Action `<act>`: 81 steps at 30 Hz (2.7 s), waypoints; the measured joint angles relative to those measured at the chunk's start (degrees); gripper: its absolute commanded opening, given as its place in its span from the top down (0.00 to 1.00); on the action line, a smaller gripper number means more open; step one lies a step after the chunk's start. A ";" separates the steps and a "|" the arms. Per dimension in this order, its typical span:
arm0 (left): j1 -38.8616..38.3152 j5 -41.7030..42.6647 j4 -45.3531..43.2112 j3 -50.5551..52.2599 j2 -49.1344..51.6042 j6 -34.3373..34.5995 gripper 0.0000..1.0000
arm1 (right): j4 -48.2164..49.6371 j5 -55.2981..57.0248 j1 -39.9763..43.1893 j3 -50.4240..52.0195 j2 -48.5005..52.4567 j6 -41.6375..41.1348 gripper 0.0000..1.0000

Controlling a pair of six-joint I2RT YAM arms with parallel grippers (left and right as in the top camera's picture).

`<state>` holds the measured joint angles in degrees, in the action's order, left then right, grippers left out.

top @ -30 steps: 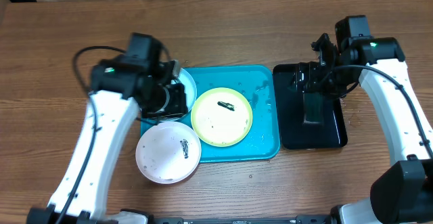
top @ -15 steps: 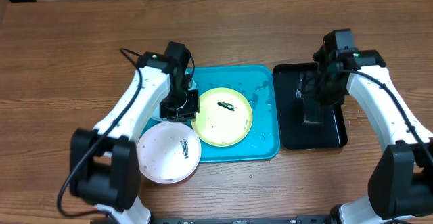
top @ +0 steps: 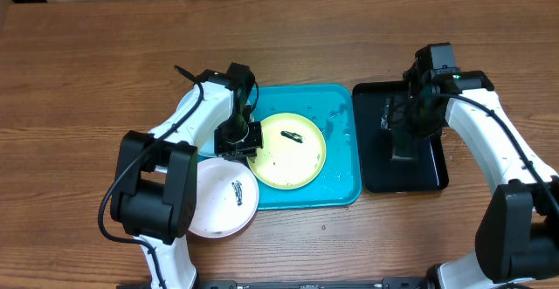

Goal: Clean dirty plates on tray and stack at the side
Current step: 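Move the left gripper to the yellow-rimmed plate's left edge and grip it, then reach the right gripper into the black tray and grasp the green sponge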

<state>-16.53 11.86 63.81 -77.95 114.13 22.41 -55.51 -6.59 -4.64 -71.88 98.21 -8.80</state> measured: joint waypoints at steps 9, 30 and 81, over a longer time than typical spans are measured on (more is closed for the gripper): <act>0.00 -0.15 -0.83 0.00 0.44 0.13 0.96 | 0.15 0.02 0.00 0.00 0.00 0.00 0.22; -1.62 -0.59 -6.12 -4.44 0.44 -11.72 0.71 | -0.70 0.00 0.00 0.00 0.00 -0.15 0.14; -5.25 -6.99 -5.66 -0.74 0.44 -0.98 0.95 | -4.15 1.44 -0.87 0.42 0.00 -0.15 0.10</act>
<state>-21.78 4.86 58.15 -78.70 114.56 21.43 -59.66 -5.15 -5.52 -71.46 98.21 -8.95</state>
